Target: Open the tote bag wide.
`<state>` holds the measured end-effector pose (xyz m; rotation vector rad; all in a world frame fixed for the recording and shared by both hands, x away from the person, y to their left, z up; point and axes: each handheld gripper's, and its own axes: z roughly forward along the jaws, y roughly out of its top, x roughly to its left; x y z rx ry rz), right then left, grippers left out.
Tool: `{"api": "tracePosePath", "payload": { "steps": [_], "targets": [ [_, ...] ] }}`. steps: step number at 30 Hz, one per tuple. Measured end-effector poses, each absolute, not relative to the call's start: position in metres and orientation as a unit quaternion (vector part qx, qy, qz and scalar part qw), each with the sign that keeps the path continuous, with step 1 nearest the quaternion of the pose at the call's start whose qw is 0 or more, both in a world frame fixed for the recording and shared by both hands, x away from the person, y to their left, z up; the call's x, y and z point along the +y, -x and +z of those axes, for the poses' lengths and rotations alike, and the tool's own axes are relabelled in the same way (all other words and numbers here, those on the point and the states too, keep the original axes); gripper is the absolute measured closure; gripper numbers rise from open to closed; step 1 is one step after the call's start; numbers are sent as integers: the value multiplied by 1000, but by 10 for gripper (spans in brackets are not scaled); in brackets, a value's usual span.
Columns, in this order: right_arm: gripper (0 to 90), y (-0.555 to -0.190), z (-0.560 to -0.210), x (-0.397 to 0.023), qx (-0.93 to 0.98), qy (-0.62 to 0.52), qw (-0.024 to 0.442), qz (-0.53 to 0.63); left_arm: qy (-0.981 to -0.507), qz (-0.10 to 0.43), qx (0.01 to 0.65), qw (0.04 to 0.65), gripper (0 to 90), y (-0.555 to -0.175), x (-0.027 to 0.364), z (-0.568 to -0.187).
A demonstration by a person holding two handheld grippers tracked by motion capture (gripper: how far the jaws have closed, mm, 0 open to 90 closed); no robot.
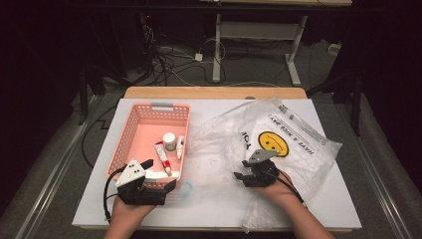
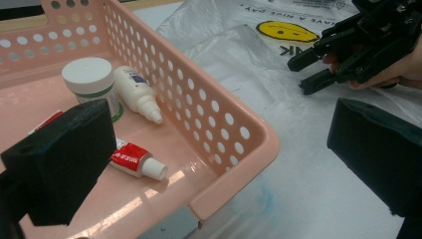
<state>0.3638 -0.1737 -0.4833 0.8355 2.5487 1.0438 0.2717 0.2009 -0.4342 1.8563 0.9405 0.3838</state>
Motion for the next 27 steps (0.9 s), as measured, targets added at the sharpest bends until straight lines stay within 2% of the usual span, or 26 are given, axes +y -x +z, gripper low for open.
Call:
{"api": "tracePosePath", "payload": {
  "steps": [4, 27],
  "targets": [
    [583, -365, -483, -177, 875, -295, 131, 361, -767, 157, 384, 490, 0, -272, 200, -434],
    [900, -367, -482, -188, 866, -298, 139, 378, -768, 156, 386, 488, 0, -272, 200, -436]
  ]
}}
